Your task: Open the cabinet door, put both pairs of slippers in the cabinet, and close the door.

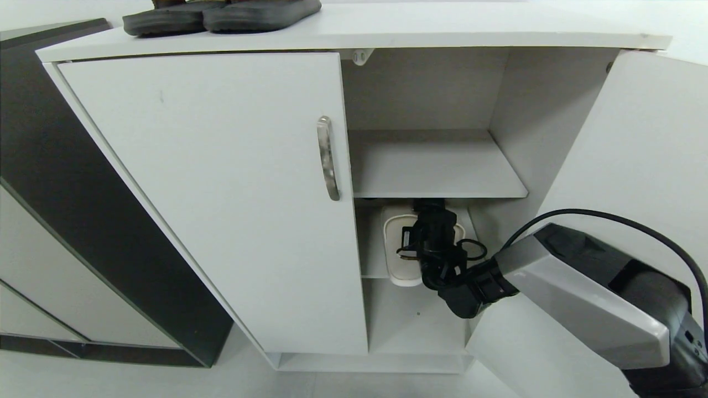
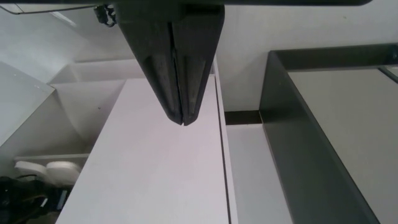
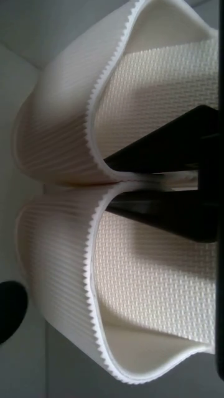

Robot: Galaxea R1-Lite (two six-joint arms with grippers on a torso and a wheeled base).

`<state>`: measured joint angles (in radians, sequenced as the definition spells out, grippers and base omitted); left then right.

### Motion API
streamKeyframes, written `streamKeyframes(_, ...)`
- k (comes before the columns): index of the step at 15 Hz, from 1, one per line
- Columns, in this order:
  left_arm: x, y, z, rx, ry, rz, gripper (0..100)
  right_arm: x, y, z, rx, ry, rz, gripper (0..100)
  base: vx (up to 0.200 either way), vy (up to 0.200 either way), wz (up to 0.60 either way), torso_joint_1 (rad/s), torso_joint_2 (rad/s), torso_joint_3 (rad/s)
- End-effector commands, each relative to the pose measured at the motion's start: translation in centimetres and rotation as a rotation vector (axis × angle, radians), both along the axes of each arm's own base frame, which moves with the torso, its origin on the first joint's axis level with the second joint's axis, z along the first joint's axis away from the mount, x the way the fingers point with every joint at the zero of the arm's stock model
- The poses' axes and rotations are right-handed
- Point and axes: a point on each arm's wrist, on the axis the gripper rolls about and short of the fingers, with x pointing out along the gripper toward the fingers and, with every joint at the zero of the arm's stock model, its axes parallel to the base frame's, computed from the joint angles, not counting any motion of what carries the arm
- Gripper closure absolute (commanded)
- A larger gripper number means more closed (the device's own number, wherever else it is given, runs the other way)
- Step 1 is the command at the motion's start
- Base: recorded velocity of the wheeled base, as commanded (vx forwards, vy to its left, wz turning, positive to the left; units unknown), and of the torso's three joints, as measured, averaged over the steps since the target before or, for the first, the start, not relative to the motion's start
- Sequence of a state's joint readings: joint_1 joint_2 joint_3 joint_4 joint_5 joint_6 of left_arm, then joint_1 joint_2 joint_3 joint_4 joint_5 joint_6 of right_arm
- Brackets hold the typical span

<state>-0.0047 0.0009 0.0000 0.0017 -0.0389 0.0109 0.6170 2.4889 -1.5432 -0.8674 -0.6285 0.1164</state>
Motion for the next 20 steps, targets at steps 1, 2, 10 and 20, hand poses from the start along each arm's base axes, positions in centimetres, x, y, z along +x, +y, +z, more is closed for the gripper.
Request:
streamKeyframes(1,0.0,0.0,0.0,0.0,0.001,0.001,100,0.8,0.3,-0.6,0.006,-0.008,-0.005,100,0.0,0.0,0.0,0.0,0.0,0.0)
streamKeyframes(2,0.0,0.0,0.0,0.0,0.001,0.001,100,1.0,0.3,-0.8,0.006,-0.008,-0.007,100,0.0,0.0,0.0,0.0,0.0,0.0)
streamKeyframes(10,0.0,0.0,0.0,-0.002,0.001,0.002,100,2.6,-0.4,-2.1,0.008,-0.012,-0.038,100,0.0,0.0,0.0,0.0,0.0,0.0)
streamKeyframes(20,0.0,0.0,0.0,-0.002,0.001,0.002,100,3.3,-0.3,-3.6,-0.022,0.0,-0.047,100,0.0,0.0,0.0,0.0,0.0,0.0)
